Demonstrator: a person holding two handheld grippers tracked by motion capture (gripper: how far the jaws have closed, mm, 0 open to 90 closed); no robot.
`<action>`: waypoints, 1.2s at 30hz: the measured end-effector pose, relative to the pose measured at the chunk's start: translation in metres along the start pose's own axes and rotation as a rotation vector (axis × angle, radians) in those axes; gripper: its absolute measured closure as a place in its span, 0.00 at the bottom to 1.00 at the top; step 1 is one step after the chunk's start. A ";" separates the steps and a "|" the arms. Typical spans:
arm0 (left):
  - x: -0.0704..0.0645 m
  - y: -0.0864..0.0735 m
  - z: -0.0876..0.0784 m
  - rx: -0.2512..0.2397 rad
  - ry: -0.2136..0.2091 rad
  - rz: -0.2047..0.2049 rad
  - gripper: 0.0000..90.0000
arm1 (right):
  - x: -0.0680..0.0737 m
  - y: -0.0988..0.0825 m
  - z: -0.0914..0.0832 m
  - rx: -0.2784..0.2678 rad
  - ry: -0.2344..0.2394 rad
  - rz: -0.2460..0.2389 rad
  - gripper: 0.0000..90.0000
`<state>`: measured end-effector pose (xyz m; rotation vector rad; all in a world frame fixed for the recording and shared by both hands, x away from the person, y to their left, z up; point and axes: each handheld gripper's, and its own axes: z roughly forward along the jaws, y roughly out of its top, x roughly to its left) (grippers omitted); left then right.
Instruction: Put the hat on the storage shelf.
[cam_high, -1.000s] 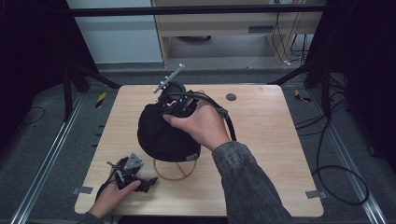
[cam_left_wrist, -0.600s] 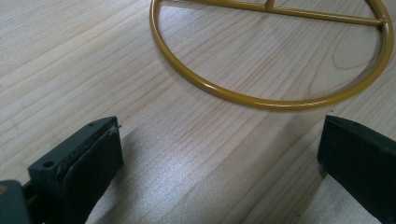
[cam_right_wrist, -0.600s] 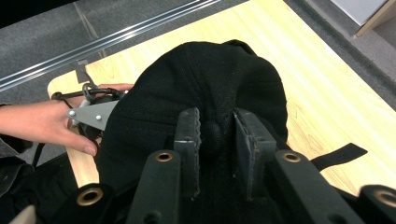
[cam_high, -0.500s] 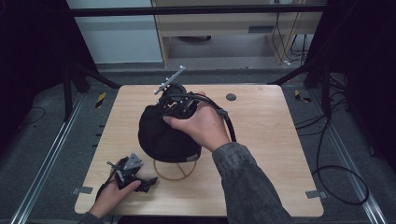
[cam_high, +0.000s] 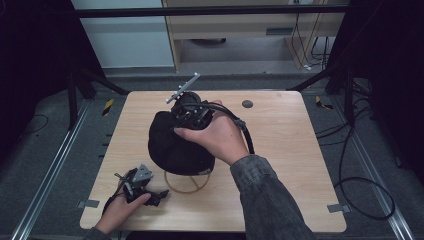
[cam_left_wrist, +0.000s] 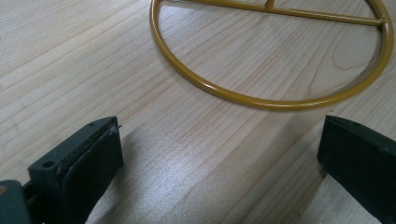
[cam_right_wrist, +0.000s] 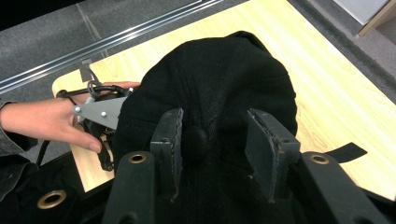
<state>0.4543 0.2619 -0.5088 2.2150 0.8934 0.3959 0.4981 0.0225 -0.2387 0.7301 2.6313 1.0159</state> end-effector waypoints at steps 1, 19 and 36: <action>0.000 0.000 0.000 0.000 0.000 -0.001 0.00 | 0.000 0.000 -0.001 -0.004 -0.002 0.001 0.63; 0.000 0.000 0.000 0.000 0.000 -0.001 0.00 | 0.000 -0.012 -0.017 -0.067 0.001 0.019 0.54; 0.000 0.000 0.000 0.000 0.000 -0.001 0.00 | -0.005 -0.028 -0.038 -0.110 -0.049 0.042 0.43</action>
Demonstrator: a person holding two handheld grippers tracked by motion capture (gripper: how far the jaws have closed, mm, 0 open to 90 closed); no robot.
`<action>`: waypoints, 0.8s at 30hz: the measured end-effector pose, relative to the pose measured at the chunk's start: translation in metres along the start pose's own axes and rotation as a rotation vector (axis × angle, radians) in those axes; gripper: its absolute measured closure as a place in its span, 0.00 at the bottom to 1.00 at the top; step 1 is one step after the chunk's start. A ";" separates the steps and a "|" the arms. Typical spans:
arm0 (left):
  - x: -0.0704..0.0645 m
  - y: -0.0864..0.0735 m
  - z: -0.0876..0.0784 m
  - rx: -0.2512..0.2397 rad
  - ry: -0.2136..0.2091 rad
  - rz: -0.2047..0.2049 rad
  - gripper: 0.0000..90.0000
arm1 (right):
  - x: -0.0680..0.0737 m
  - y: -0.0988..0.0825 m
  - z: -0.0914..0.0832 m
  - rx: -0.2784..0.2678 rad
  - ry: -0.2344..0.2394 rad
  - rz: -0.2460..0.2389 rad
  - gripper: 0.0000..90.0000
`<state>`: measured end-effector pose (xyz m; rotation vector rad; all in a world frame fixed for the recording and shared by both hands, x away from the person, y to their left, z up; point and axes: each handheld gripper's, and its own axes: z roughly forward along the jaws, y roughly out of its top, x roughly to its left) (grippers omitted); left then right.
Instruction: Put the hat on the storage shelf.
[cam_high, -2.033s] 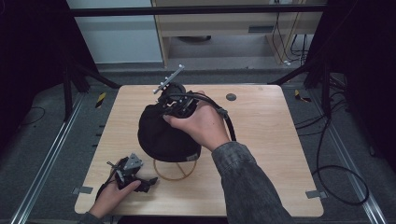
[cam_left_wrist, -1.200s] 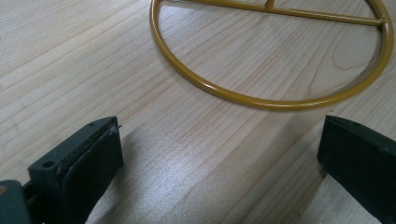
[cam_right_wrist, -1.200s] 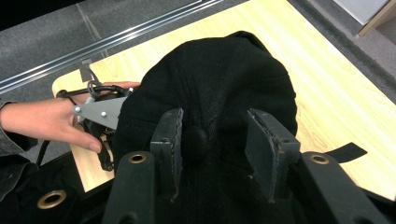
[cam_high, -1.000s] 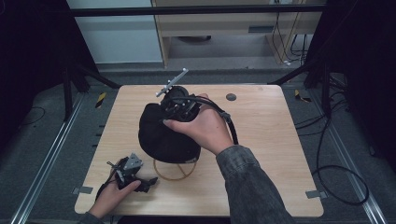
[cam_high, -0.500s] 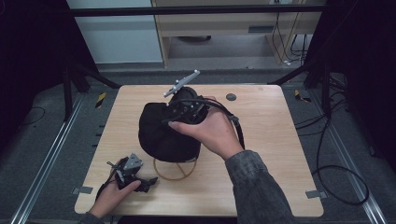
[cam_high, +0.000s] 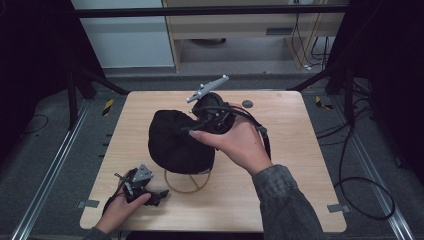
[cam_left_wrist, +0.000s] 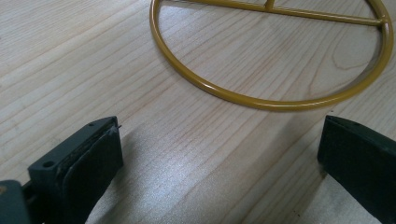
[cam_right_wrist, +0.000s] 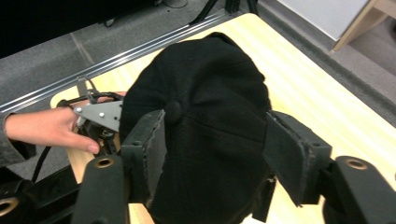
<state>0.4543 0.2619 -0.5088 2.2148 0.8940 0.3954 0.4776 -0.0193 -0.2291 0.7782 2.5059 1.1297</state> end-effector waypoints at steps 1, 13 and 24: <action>0.000 0.000 0.000 0.000 0.000 0.000 0.00 | -0.001 -0.001 -0.002 -0.006 -0.005 0.007 0.41; 0.000 0.000 0.000 0.000 0.000 0.000 0.00 | -0.016 -0.021 -0.021 -0.054 -0.079 0.061 0.19; 0.000 0.000 0.000 0.000 0.001 0.000 0.00 | -0.030 -0.044 -0.029 -0.060 -0.121 0.081 0.10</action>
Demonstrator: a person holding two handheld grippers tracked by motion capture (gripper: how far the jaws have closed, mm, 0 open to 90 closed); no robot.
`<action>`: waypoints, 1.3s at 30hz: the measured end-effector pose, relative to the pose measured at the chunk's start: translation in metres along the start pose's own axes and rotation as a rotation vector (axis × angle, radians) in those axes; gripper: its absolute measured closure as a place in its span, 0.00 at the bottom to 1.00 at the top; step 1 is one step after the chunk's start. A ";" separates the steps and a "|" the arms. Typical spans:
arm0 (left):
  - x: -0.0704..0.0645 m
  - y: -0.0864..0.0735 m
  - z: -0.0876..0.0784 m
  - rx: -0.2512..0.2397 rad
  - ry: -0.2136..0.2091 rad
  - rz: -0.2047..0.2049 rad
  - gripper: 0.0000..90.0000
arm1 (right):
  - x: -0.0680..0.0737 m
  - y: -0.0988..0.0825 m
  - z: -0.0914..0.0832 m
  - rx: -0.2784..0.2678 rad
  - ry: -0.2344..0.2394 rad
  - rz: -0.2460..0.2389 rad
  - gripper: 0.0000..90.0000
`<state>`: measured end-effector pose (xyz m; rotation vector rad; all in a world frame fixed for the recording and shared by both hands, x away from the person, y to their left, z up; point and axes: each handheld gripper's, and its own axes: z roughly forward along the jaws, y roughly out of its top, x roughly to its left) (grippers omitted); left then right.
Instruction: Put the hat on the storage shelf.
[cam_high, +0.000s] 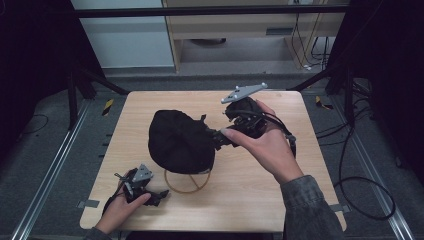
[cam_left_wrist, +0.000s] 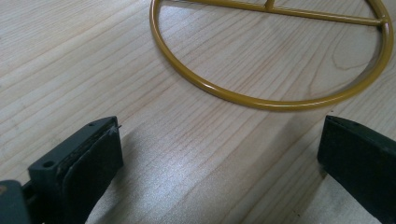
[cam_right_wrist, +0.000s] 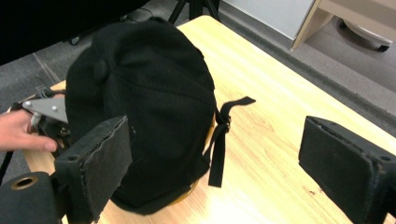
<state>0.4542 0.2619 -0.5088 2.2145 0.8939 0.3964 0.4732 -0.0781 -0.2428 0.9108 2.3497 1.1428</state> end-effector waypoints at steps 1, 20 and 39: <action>0.000 0.000 0.000 0.000 0.000 0.000 0.00 | -0.002 -0.003 0.000 0.012 0.006 0.003 0.11; 0.000 0.000 0.000 -0.003 0.002 -0.001 0.00 | -0.029 -0.064 -0.011 0.018 -0.122 0.000 0.18; 0.000 0.000 0.000 0.001 0.002 -0.001 0.00 | -0.052 -0.141 0.006 0.044 -0.196 0.081 0.20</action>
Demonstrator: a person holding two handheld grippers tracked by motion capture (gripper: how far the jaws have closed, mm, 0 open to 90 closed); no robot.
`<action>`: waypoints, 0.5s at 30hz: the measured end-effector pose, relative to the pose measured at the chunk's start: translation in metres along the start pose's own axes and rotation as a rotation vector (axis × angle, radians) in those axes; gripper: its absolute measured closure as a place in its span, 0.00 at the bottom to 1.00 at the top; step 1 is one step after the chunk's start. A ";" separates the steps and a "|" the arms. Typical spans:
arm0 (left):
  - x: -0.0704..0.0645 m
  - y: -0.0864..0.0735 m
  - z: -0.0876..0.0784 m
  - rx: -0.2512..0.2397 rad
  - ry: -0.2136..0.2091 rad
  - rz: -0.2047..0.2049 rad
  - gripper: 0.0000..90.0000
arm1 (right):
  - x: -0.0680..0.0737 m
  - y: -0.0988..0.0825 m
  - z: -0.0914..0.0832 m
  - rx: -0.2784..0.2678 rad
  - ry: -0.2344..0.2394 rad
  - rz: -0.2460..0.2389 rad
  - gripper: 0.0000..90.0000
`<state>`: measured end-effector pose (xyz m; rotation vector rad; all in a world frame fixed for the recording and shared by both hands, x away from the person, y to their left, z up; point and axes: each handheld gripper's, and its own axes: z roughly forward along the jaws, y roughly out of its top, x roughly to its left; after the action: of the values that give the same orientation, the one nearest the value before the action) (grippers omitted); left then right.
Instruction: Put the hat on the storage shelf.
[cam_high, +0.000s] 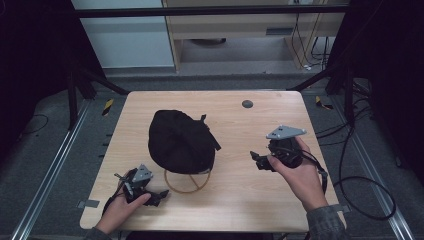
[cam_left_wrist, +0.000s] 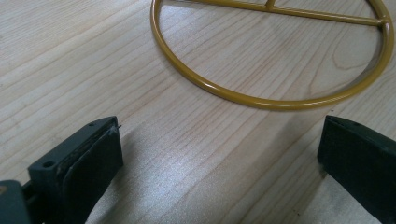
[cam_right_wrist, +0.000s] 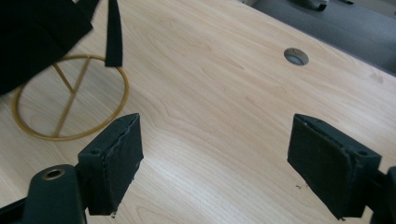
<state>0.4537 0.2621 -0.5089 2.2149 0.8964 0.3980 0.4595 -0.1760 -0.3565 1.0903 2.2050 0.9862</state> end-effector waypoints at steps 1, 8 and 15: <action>0.000 0.000 0.000 -0.002 0.000 -0.002 0.00 | 0.000 -0.005 0.002 0.001 0.005 0.012 0.20; 0.000 0.000 0.000 -0.001 0.001 -0.002 0.00 | -0.004 -0.037 0.026 0.038 0.014 0.065 0.20; 0.000 0.000 0.000 -0.001 0.001 -0.003 0.00 | -0.006 -0.055 0.055 0.069 0.022 0.113 0.20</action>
<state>0.4534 0.2621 -0.5090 2.2124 0.8999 0.3981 0.4742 -0.1831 -0.4325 1.2530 2.2305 0.9790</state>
